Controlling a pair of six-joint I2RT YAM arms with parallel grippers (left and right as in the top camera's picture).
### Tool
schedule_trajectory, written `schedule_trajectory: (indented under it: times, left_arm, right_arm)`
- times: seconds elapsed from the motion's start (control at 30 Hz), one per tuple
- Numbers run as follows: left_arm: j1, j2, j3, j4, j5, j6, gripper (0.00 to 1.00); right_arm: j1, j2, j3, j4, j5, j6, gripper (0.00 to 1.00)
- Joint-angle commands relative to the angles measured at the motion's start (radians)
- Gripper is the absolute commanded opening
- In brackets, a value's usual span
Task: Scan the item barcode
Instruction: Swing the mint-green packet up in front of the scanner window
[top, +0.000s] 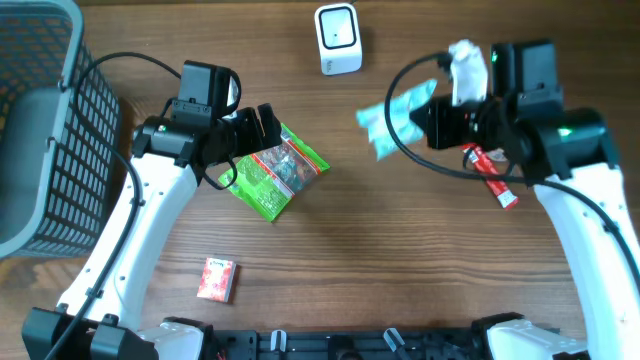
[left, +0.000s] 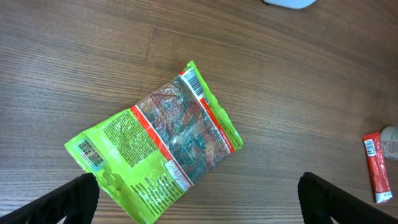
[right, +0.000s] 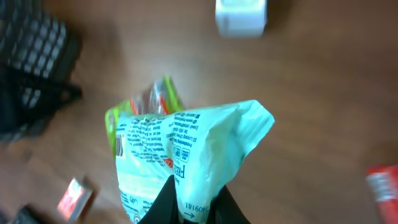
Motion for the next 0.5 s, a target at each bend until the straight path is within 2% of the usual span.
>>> schedule_trajectory:
  times: [0.0,0.17,0.27,0.47]
  left_arm:
    - [0.006,-0.001,0.001,0.000,-0.002,0.001,1.00]
    - [0.006,-0.001,0.001,0.000,-0.002,0.001,1.00]
    - [0.006,-0.001,0.001,0.000,-0.002,0.001,1.00]
    - [0.006,-0.001,0.001,0.000,-0.002,0.001,1.00]
  right_arm:
    - [0.070,0.013,0.195,-0.037,0.256,0.022,0.04]
    - [0.172,0.070,0.322,0.015,0.405,-0.036,0.04]
    - [0.252,0.103,0.324,0.100,0.582,-0.103,0.04]
    - [0.396,0.227,0.323,0.216,0.895,-0.349,0.04]
